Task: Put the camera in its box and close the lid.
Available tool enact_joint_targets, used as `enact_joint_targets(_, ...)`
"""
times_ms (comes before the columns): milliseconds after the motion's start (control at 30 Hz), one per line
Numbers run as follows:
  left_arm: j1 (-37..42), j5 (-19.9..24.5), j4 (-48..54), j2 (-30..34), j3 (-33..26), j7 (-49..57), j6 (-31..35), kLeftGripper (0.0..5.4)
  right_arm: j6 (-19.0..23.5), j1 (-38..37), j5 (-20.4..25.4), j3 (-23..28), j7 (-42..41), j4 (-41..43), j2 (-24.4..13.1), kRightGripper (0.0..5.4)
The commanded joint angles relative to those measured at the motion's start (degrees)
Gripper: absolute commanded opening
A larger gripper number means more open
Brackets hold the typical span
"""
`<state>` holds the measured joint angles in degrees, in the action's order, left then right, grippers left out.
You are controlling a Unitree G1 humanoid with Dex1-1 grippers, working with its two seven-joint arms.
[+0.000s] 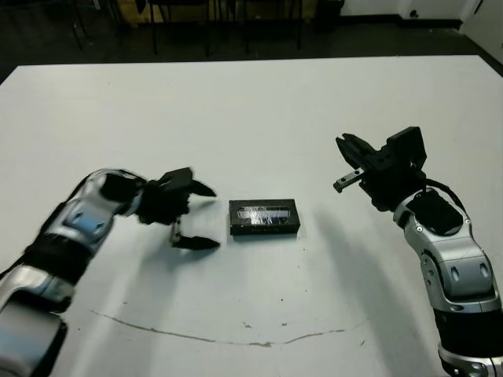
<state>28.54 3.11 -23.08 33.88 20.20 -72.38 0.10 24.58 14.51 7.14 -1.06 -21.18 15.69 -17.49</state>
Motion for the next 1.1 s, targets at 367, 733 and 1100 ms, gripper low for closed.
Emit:
enact_joint_targets(367,-17.2,3.9,34.7,-3.4,-18.1,29.9,28.8,5.23,2.2,-0.6,0.6,0.2,0.4,0.6,0.1,0.00)
enact_joint_targets(733,-13.3,9.0,54.2,-25.2,-16.8,56.3,44.4,3.27,1.3,0.1,1.9,0.9,0.2,-0.8,0.3,0.00)
enact_joint_targets(1100,-14.3,7.8,53.6,-39.2,-6.9,69.8,53.2,1.12,0.4,-0.4,2.3,1.2,0.3,-0.5,0.6,0.00)
